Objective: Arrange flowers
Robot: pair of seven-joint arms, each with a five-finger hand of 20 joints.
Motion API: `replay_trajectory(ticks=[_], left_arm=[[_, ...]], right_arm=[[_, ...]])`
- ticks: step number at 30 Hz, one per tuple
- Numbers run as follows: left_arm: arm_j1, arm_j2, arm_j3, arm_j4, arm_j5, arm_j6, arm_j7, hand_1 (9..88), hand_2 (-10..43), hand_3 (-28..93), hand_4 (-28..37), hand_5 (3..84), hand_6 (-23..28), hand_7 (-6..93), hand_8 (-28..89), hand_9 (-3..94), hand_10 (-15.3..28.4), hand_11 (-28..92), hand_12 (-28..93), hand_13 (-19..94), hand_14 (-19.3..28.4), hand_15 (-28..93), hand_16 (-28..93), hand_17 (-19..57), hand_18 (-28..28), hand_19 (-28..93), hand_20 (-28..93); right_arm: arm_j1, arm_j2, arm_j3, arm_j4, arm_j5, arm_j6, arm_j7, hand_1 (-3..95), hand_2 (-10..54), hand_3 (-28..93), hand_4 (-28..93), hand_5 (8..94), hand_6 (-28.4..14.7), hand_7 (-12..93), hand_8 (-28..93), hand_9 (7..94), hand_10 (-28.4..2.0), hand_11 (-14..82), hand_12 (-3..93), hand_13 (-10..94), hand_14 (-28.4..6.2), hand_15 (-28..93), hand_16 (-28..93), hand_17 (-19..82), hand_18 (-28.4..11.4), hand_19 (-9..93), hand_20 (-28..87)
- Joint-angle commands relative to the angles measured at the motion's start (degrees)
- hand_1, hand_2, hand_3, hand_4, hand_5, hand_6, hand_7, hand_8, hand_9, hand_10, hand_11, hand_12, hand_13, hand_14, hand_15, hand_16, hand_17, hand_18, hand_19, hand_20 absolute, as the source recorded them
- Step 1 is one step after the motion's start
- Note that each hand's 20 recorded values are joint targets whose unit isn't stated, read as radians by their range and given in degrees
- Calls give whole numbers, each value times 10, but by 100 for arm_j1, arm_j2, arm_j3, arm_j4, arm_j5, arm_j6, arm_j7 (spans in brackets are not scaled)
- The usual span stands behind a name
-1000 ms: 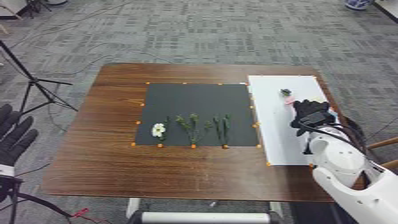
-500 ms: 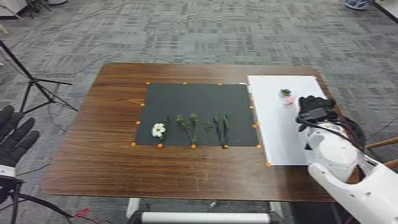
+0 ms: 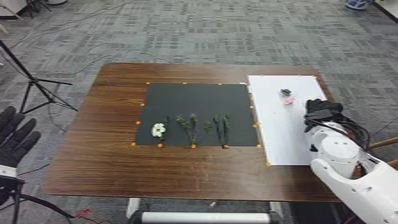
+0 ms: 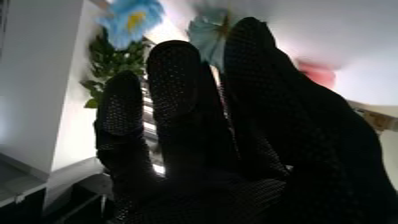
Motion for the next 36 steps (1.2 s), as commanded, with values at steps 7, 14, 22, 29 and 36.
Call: replay_trajectory(ticks=[7,14,22,29,36], left_arm=[[-64,-8,99,-51,4,95,-40,252,170,680,-283,367,70,93,-62,299,112,115,137,223,128,203,-5,-35,110,158,128],[-57,-45,88,-59,23,85,-34,251,169,681,-283,366,71,92,-62,299,115,117,140,223,129,205,-5,-35,110,158,127],[-170,-25,54,-6,91,11,-124,252,168,681,-283,366,71,91,-61,298,116,115,140,223,130,206,-5,-35,110,157,127],[-120,-17,114,18,2,40,-61,252,167,681,-283,366,70,89,-61,298,115,114,140,222,130,203,-5,-34,110,154,128],[-393,165,349,69,240,46,-200,247,167,678,-283,365,70,87,-60,297,115,111,141,221,130,199,-3,-35,110,153,128]], right_arm=[[-10,-11,-249,144,-148,746,-128,628,-95,658,-283,651,-1,160,-100,787,-91,81,328,673,-89,632,401,338,-251,813,402],[-86,59,-317,10,-240,1541,-225,649,-95,685,-282,704,2,177,-10,845,-76,129,430,697,-82,641,430,348,-244,818,416],[33,131,-506,-704,321,2869,-367,650,-95,698,-282,713,1,177,-5,852,-74,135,448,703,-84,640,442,350,-245,819,419],[1235,-794,-1281,-755,2126,3027,-1257,645,-95,704,-283,714,-2,178,-3,851,-75,141,457,703,-83,639,450,347,-243,819,421],[2339,-1862,-2452,-193,2248,3128,-1919,626,-95,716,-283,715,-1,186,-1,849,-69,162,474,697,-90,657,456,341,-242,817,427]])
